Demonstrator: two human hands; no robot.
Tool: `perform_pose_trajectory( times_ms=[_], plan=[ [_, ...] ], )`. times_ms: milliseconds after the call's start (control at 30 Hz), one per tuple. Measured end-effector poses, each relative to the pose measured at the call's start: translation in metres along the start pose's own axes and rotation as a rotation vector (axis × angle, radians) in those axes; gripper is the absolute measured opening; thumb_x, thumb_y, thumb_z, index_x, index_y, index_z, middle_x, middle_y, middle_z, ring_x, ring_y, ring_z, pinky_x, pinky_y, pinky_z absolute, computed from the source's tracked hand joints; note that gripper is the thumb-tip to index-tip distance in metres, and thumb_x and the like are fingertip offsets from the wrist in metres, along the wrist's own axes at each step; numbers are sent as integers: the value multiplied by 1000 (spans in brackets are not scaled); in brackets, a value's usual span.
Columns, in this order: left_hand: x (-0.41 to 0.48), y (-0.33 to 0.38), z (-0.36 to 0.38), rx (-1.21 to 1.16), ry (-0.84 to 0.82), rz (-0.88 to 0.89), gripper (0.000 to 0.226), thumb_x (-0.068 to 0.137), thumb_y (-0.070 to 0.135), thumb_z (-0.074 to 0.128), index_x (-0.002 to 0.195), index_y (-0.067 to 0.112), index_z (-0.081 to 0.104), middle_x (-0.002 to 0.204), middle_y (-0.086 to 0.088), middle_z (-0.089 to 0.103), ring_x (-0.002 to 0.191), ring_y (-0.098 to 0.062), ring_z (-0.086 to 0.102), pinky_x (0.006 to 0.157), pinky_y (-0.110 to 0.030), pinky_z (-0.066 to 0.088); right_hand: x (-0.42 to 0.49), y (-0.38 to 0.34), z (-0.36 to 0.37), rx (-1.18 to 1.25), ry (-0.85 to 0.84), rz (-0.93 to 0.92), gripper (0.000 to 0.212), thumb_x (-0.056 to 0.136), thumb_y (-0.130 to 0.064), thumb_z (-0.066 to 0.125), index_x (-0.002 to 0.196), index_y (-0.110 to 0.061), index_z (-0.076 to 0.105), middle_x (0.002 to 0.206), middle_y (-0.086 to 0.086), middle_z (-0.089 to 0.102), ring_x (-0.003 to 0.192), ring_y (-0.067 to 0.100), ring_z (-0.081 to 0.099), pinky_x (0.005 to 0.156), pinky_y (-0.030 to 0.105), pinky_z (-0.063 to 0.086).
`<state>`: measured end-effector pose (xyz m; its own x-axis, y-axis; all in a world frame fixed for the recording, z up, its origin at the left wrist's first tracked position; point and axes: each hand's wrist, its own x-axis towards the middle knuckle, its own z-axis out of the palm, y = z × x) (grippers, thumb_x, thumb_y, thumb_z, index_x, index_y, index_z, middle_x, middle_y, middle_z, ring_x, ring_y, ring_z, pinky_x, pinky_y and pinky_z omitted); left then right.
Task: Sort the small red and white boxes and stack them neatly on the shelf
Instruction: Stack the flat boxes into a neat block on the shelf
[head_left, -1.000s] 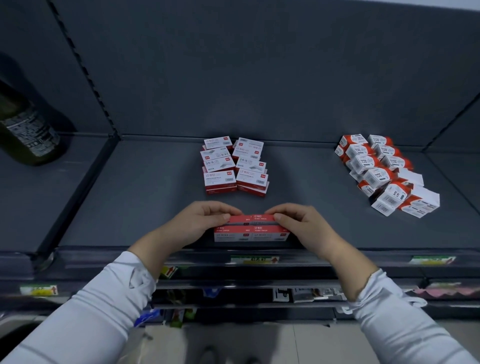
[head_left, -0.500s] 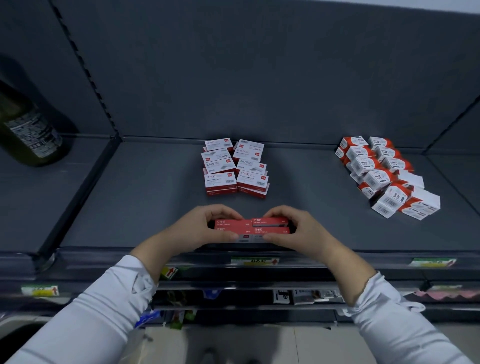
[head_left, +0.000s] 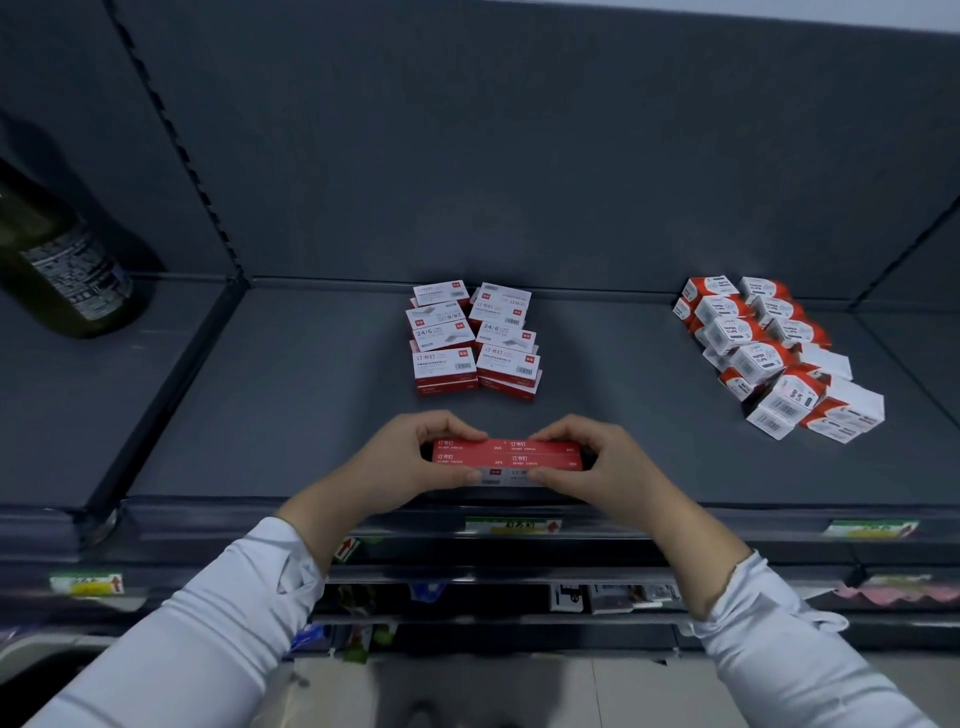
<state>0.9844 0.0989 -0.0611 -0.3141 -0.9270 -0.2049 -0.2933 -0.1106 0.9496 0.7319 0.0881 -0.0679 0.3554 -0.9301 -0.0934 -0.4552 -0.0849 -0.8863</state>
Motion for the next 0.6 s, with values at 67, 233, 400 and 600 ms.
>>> perform_pose_trajectory(
  times_ms=[67,233,400,600],
  plan=[
    [0,0,0,6,6,2,34,72,15,84,101,27,71,103,6,71,96,-8,69,83,-23,56,0,0,0,-7,0,-1,30,73,-36,85,98,-40,69,98,-15,71,91,6,67,83,26,55],
    [-1,0,1,20,12,1,33,73,15,84,101,27,70,103,7,71,96,-7,68,82,-23,56,-1,-1,0,-21,-5,-10,29,76,-32,83,98,-40,68,99,-18,69,92,6,66,84,25,55],
    [-2,1,2,36,16,2,36,75,14,84,104,28,69,104,7,70,94,-5,68,77,-21,56,0,-2,1,-24,-14,-10,29,76,-29,83,97,-41,67,96,-19,68,88,4,65,80,20,52],
    [0,5,-5,-35,-37,30,51,72,13,84,117,25,62,117,10,69,108,-3,64,85,-22,55,3,-9,-5,90,-11,-7,30,79,-19,80,106,-28,68,104,-10,72,99,2,66,87,15,50]
  ],
)
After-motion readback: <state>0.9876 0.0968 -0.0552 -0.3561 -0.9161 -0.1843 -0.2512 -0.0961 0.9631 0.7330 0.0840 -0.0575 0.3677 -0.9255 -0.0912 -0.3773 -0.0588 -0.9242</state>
